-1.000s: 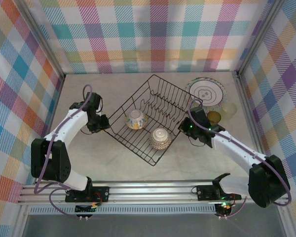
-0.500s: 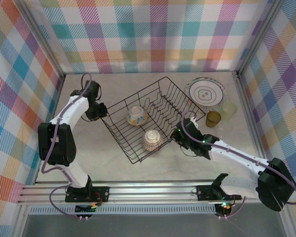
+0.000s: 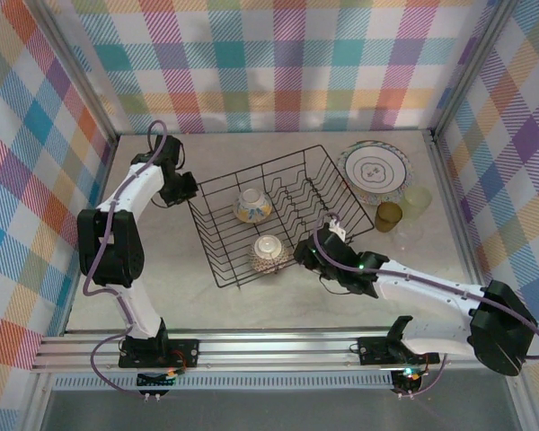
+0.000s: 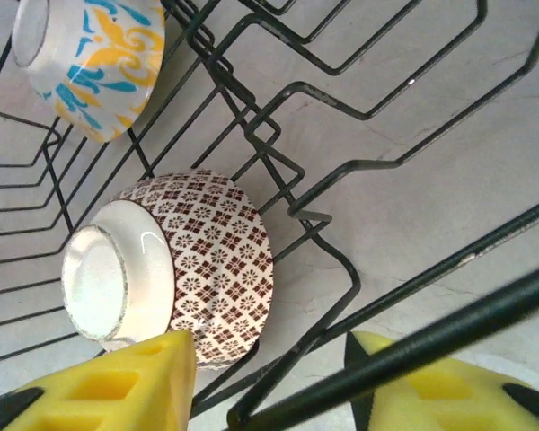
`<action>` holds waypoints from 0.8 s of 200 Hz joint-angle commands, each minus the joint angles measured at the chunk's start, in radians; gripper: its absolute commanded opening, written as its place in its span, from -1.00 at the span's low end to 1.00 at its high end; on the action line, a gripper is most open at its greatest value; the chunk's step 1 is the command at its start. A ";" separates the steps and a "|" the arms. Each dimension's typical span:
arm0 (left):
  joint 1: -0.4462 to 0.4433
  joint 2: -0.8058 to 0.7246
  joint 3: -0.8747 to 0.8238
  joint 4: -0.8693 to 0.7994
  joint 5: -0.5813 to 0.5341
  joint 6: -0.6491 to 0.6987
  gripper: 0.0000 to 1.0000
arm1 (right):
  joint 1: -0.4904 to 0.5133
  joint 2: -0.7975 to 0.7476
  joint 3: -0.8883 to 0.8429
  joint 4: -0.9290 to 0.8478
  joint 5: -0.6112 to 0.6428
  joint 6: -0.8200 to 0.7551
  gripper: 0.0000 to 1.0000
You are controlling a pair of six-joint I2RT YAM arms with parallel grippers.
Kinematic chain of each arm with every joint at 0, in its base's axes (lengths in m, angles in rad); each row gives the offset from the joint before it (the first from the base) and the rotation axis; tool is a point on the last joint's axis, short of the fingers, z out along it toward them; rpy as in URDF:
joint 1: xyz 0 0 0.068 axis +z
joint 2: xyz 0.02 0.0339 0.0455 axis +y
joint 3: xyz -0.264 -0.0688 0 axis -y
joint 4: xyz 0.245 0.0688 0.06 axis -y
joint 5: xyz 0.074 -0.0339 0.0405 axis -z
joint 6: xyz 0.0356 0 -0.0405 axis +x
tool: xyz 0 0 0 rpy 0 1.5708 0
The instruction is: Unload the mixed dishes from the dish rack
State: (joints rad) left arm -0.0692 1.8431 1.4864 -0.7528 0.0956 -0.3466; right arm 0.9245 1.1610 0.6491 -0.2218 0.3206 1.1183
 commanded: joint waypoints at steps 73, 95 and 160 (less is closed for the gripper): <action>0.004 -0.006 0.034 0.059 0.084 -0.010 -0.89 | 0.016 -0.149 0.198 -0.479 0.076 -0.286 0.70; 0.005 -0.038 0.037 0.056 0.080 -0.017 -0.46 | 0.016 -0.128 0.306 -0.524 0.062 -0.394 0.70; 0.004 -0.190 0.040 -0.006 -0.050 -0.030 0.54 | 0.016 0.217 0.673 -0.650 -0.143 -0.663 0.63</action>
State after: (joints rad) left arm -0.0692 1.7523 1.4918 -0.7136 0.1131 -0.3756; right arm 0.9356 1.2591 1.2274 -0.7853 0.2863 0.6018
